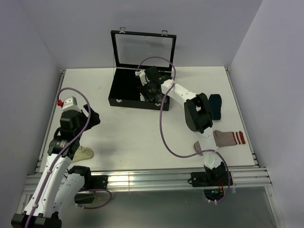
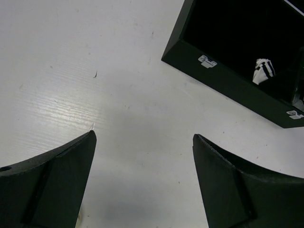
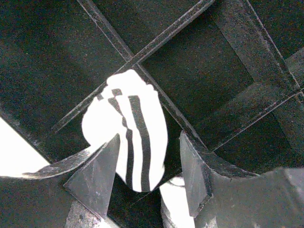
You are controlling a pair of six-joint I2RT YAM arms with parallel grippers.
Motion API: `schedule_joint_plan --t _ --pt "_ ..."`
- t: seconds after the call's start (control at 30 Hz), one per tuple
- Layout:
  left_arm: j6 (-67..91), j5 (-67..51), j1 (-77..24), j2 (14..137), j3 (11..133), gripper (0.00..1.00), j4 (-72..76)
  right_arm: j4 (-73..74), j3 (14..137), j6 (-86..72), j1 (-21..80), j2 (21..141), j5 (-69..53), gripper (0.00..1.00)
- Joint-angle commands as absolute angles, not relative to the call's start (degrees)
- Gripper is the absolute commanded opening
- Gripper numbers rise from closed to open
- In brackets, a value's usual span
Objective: Roll the socks
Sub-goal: Place the sock in the storage box.
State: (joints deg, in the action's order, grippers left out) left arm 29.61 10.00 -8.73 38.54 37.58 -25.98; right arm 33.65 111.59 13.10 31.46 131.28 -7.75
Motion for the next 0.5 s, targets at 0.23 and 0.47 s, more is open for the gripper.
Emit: schedule_joint_plan --t 0.23,0.47 --pt "28.92 10.37 -8.96 37.53 37.26 0.88 -24.08 35.78 113.2 7.57 32.78 126.04 -11.78 0.6" --pt "29.0 10.46 -8.96 37.53 37.27 0.88 -24.17 32.7 111.54 5.36 32.7 124.02 -10.81 0.6"
